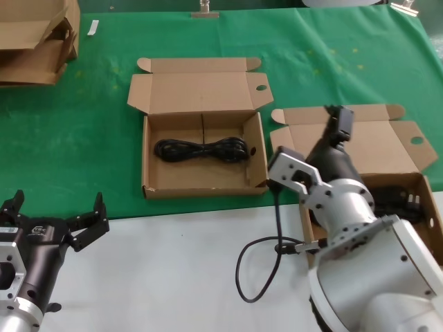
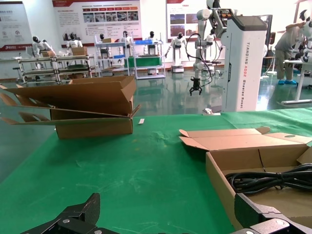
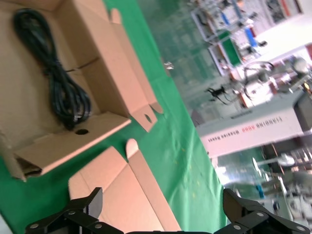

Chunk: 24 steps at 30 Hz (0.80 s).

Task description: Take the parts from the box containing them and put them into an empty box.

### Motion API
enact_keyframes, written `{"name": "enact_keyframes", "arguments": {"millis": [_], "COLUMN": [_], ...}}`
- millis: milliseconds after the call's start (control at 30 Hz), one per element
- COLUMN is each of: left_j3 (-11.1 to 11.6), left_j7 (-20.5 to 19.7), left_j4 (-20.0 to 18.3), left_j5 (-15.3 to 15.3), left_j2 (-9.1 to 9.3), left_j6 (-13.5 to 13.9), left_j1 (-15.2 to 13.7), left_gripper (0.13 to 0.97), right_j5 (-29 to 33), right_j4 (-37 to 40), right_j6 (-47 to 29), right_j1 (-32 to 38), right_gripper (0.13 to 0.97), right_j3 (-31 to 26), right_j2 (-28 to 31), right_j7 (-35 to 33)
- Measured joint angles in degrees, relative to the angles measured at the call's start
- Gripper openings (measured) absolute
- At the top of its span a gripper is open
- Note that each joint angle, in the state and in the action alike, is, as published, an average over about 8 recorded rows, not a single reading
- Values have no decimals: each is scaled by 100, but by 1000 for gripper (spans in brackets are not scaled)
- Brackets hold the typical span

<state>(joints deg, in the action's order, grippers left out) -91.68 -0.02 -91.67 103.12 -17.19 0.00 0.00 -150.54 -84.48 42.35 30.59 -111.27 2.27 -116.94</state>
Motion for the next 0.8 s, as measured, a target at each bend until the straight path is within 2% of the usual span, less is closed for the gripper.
{"name": "enact_keyframes", "arguments": {"millis": [100,367,800], "left_j3": [0,0,0], "left_j7": [0,0,1], "left_j4": [0,0,0], "left_j5": [0,0,0], "left_j2": [0,0,0], "left_j6": [0,0,0], "left_j1": [0,0,0], "left_gripper": [966,966,966], "right_j5": [215,798,1743], "right_j4": [-32,-121,-264], "right_j6": [-192,-713,-1557], "right_j1": [-139,-515,-1127], "right_gripper": [812,921,965], "right_j3": [89,330,721], "right_j2": [68,251,549], "right_j7": [531,1969,4300]}}
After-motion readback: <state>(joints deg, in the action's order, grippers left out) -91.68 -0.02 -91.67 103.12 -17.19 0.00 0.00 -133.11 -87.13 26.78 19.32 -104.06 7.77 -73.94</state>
